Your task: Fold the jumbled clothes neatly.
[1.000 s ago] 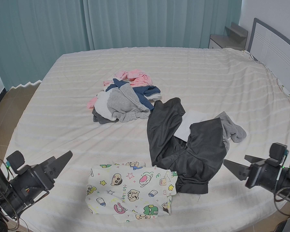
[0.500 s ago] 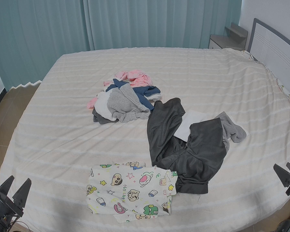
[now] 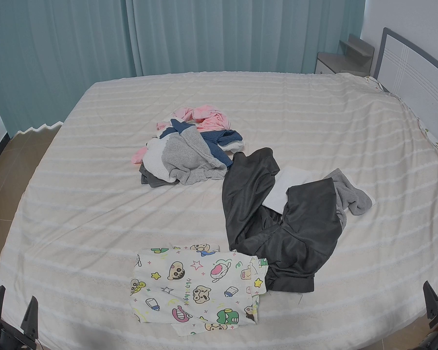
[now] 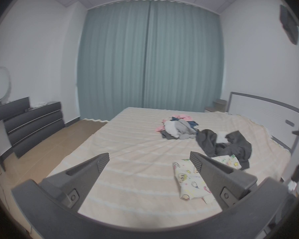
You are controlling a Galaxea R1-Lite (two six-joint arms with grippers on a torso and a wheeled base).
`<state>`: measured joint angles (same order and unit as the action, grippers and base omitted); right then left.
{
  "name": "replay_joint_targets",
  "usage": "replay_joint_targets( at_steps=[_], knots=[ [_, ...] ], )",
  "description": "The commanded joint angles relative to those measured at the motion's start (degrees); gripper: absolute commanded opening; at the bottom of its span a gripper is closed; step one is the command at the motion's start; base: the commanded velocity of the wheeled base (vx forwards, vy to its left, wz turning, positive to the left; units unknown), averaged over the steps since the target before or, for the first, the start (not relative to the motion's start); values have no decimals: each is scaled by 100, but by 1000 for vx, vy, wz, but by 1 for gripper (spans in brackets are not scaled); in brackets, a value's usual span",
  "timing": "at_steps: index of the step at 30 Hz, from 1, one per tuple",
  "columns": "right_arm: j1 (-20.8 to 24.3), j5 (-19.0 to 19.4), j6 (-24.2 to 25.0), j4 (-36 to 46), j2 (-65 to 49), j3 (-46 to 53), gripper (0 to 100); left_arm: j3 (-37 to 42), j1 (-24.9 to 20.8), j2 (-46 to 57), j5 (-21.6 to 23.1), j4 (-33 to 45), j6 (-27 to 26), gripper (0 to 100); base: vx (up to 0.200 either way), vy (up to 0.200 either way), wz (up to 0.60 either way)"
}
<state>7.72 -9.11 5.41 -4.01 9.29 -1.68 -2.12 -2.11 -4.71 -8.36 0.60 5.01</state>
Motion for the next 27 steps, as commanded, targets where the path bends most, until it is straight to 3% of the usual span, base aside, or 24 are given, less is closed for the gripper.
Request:
replay_joint_targets(
  at_steps=[1, 5, 10, 12, 15, 27],
  knots=[
    [-130, 383, -67, 173, -340, 168, 100, 203, 202, 471, 652, -25, -501, 100, 0, 0, 0],
    [-130, 928, -58, 181, -340, 168, 100, 203, 202, 471, 731, -51, -589, 100, 0, 0, 0],
    [-139, 1139, -67, 199, -340, 168, 100, 212, 202, 471, 731, -51, -563, 100, 0, 0, 0],
    [-139, 1623, -251, 208, -340, 168, 100, 212, 202, 471, 731, -42, -563, 100, 0, 0, 0],
    [-139, 1948, -295, 208, -340, 168, 100, 212, 202, 471, 740, -42, -510, 100, 0, 0, 0],
    [-139, 1939, -198, 225, -340, 168, 100, 212, 202, 471, 731, -51, -413, 100, 0, 0, 0]
  ],
)
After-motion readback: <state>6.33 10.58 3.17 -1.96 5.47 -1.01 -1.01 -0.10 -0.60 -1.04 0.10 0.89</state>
